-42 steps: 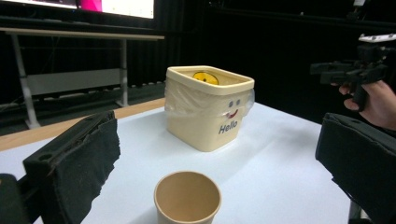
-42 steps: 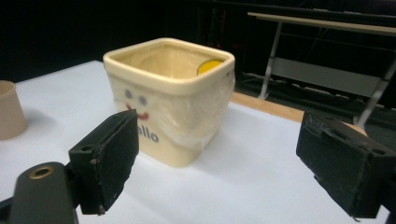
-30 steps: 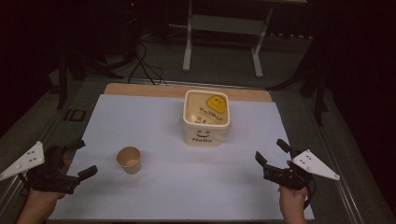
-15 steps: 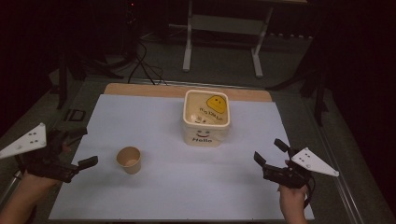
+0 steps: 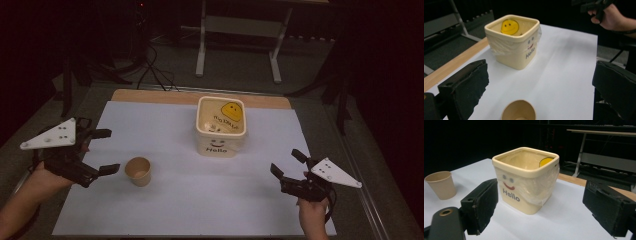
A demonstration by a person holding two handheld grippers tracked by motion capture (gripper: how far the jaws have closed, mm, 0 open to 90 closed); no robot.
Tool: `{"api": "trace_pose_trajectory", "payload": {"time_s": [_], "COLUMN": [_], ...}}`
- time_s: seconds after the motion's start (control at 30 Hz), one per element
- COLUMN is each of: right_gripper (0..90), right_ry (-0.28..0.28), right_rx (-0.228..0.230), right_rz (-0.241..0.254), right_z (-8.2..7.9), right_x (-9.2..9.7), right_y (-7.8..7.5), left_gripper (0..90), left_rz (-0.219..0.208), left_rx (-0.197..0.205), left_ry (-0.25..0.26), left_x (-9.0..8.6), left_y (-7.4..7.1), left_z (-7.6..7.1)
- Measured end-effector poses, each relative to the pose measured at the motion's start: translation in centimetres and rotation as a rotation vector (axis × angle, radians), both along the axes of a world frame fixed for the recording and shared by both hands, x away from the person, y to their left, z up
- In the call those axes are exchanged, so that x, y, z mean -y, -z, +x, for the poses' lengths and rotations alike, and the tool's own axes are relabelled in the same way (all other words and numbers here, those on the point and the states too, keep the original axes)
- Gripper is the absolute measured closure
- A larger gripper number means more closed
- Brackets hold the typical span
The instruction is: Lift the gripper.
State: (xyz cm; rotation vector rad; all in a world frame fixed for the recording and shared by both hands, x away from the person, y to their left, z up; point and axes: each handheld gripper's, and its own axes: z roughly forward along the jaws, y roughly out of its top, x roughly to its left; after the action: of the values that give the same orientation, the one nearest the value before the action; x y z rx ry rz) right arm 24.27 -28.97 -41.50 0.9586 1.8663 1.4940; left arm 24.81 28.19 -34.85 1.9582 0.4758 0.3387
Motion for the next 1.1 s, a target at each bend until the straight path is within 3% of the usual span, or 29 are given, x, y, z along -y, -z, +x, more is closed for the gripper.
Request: {"api": "trace_pose_trajectory", "payload": {"time_s": [0.27,0.8,1.03,1.1], "right_gripper": [13.0,13.0,13.0,13.0], "right_ry": [-0.006,-0.016,-0.02,-0.022], "right_rx": [-0.003,-0.014,-0.022,-0.025], "right_rz": [0.001,-0.015,-0.015,-0.016], "right_z": [0.0,0.1,0.2,0.2], "right_x": [0.0,-0.2,-0.2,-0.3], "right_y": [0.1,0.2,0.3,0.3], "left_gripper": [2.4,17.5,37.2,40.4], "left_rz": [0.079,0.243,0.309,0.345], "left_rx": [-0.043,-0.131,-0.18,-0.194], "left_ry": [0.061,0.082,0.087,0.087], "left_x": [1.6,3.6,4.3,4.6], "left_y": [0.9,4.1,5.6,6.2], "left_z": [0.8,2.0,2.6,2.7]}}
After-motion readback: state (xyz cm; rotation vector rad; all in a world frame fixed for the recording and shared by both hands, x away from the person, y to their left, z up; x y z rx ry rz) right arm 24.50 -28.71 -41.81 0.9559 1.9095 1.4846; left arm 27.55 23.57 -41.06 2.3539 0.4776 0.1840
